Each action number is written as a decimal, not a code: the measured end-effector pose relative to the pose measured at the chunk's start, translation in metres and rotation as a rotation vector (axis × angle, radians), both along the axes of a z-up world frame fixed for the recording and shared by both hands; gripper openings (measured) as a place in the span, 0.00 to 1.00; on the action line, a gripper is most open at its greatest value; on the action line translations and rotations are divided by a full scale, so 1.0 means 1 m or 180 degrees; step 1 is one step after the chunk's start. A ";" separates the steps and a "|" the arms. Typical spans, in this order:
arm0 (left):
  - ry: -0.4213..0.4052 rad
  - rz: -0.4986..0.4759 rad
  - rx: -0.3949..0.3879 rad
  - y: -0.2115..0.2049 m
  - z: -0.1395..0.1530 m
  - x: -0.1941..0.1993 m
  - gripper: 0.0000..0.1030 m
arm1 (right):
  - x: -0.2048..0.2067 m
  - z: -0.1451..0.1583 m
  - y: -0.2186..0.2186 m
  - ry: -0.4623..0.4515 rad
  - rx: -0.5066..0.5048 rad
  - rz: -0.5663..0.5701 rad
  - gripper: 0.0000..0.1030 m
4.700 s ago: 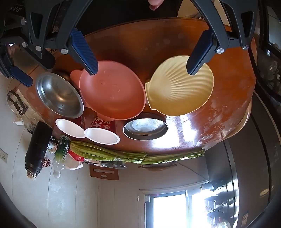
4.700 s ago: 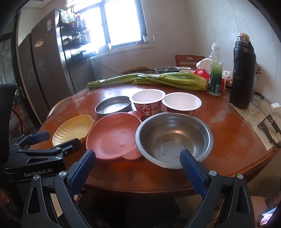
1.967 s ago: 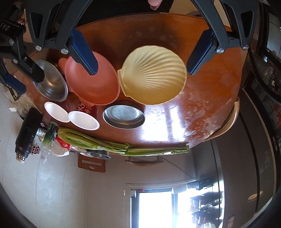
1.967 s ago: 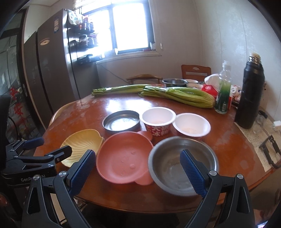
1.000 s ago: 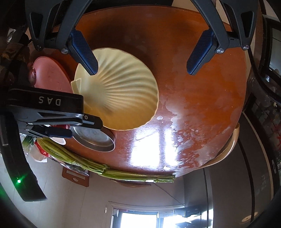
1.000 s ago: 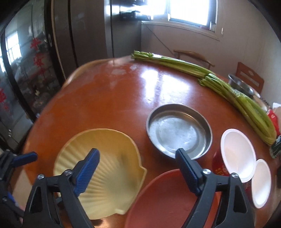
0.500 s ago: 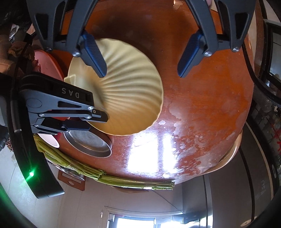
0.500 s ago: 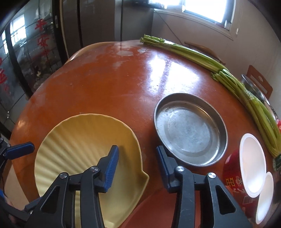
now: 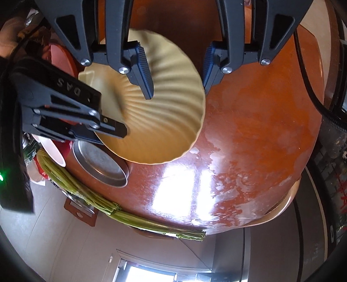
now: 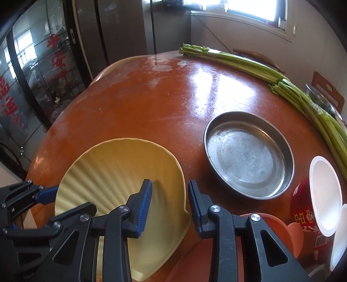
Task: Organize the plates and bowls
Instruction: 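Lift and tilt the yellow shell plate with the left gripper, then lower the yellow shell plate onto the table and open the left gripper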
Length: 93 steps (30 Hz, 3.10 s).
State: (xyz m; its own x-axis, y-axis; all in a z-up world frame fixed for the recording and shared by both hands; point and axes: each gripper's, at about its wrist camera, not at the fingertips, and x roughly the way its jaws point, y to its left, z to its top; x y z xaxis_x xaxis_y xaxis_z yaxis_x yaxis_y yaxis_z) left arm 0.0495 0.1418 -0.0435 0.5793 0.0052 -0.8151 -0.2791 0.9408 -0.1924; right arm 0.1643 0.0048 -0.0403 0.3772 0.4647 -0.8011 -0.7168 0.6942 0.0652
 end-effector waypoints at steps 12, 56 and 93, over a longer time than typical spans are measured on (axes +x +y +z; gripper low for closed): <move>-0.0326 -0.0033 0.0255 0.017 0.046 0.014 0.42 | -0.019 0.052 -0.010 -0.0270 0.0466 -0.0276 0.35; -0.0167 -0.0147 0.0506 0.054 -0.004 0.052 0.42 | -0.015 -0.012 0.017 0.0146 0.0379 -0.0467 0.36; -0.0641 -0.0194 0.0776 0.014 0.072 0.006 0.63 | -0.050 0.071 -0.051 -0.0418 0.0813 -0.0626 0.53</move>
State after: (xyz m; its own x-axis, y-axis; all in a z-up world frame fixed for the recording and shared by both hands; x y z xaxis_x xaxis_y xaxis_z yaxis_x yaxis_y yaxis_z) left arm 0.0551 0.1557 0.0287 0.7341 0.1466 -0.6630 -0.1999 0.9798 -0.0047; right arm 0.1148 -0.0459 0.0309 0.5715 0.5523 -0.6070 -0.5848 0.7930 0.1709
